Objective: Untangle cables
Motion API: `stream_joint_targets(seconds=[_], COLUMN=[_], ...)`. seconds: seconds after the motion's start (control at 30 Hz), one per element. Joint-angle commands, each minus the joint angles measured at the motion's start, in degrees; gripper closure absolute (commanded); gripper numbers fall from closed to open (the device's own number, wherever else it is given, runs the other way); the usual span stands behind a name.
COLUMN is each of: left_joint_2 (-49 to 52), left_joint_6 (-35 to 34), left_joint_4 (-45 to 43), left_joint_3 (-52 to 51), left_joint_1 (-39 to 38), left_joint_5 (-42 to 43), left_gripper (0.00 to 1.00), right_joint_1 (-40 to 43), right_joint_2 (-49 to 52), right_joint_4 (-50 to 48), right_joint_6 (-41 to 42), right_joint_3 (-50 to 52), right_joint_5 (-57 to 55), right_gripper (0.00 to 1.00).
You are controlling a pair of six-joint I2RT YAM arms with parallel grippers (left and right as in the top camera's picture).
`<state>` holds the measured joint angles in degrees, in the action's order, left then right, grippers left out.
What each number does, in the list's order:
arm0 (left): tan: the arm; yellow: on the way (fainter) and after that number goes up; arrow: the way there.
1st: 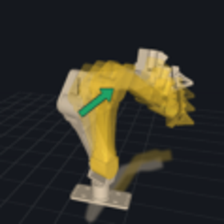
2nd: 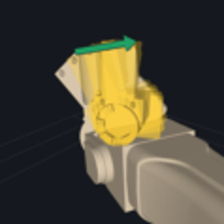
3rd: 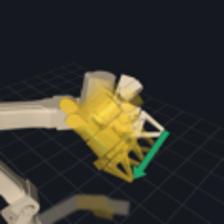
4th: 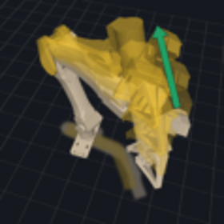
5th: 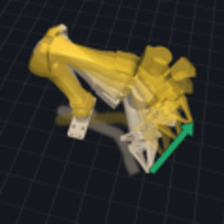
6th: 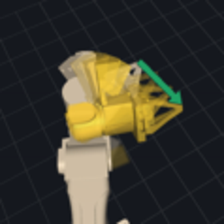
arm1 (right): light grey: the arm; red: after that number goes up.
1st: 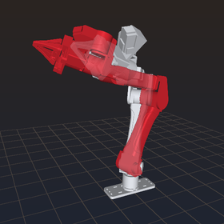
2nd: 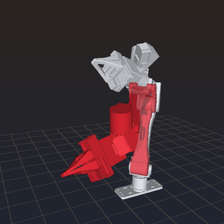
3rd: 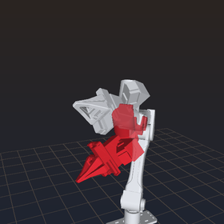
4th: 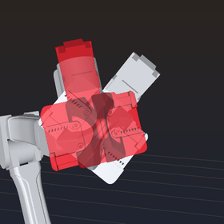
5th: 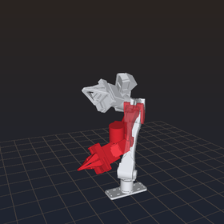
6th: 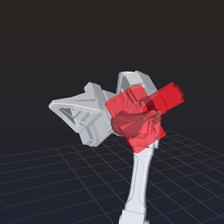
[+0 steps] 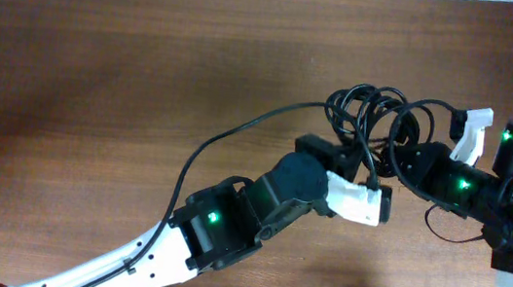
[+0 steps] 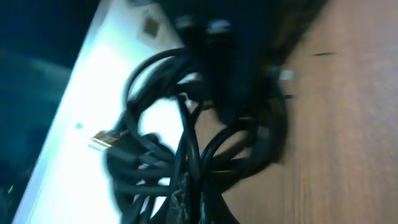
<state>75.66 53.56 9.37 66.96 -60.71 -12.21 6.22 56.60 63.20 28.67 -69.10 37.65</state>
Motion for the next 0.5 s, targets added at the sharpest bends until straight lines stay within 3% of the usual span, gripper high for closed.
stream_joint_targets(seconds=[0.0,0.23,0.47], left_joint_2=[0.52,0.50,0.50], left_joint_6=[-7.21,-9.51,-20.55], left_joint_4=[-3.72,-6.34,-6.34], left_joint_3=[0.59,0.59,0.59], left_joint_1=[0.85,0.85,3.02], left_joint_5=[-11.65,-19.10,-30.03], left_gripper=[1.00,1.00,1.00], right_joint_1=[-0.22,-0.22,-0.20], right_joint_2=[-1.62,-1.62,-1.62], right_joint_4=[0.55,0.52,0.37], right_joint_6=[-1.44,-1.44,-1.42], right_joint_3=[-0.61,-0.61,-0.61], right_joint_5=[3.96,3.96,3.96], right_gripper=[0.96,0.96,0.96])
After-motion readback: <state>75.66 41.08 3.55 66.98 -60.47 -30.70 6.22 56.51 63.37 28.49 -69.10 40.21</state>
